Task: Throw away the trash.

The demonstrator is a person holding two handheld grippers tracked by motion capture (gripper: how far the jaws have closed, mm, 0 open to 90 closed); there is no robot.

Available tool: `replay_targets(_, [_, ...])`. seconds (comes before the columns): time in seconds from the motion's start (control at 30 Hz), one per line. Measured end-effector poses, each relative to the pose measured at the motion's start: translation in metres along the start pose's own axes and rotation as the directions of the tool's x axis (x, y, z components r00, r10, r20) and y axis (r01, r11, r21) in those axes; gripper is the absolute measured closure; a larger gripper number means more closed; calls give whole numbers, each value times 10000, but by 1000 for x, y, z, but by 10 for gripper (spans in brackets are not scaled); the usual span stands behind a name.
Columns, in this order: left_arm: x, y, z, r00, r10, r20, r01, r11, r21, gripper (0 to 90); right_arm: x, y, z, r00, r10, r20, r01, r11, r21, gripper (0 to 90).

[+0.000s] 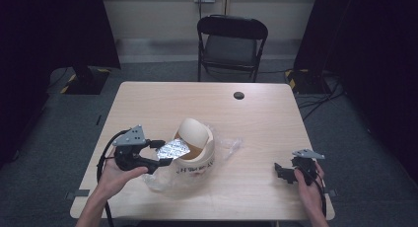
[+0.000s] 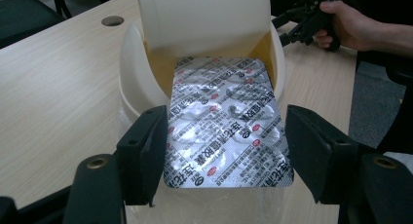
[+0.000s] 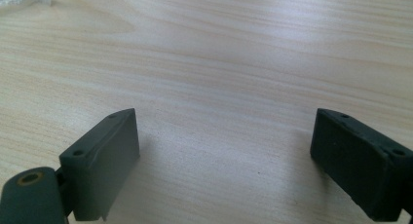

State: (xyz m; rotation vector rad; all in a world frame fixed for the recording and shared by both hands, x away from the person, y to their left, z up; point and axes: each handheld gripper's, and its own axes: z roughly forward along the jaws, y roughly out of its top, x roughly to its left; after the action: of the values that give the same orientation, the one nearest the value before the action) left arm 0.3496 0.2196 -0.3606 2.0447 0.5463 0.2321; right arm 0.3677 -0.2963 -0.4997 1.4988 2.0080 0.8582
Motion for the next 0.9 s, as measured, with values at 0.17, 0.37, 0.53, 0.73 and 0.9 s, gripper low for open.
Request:
replay_targets(0.17, [-1,3,1,9999,-83,66,84,9999,-146,342,0,0,0,10000,6,2,-6,10000,4,99])
replay_targets(0.37, [2,7,3,9998,-127,160,133,9992,-388,461,0,0,0,10000,9,-3,-9,10000,0,99])
replay_targets(0.53, [4,9,7,9998,-118,181,128,9984,-543,483,0,0,0,10000,11,1,-11,10000,2,99])
replay_targets(0.73, [4,12,14,9995,-235,231,249,9980,-589,495,0,0,0,10000,-7,0,7,10000,-2,99])
replay_targets(0.9, [6,12,18,9988,-423,241,438,9970,-632,453,0,0,0,10000,12,1,-12,10000,3,99])
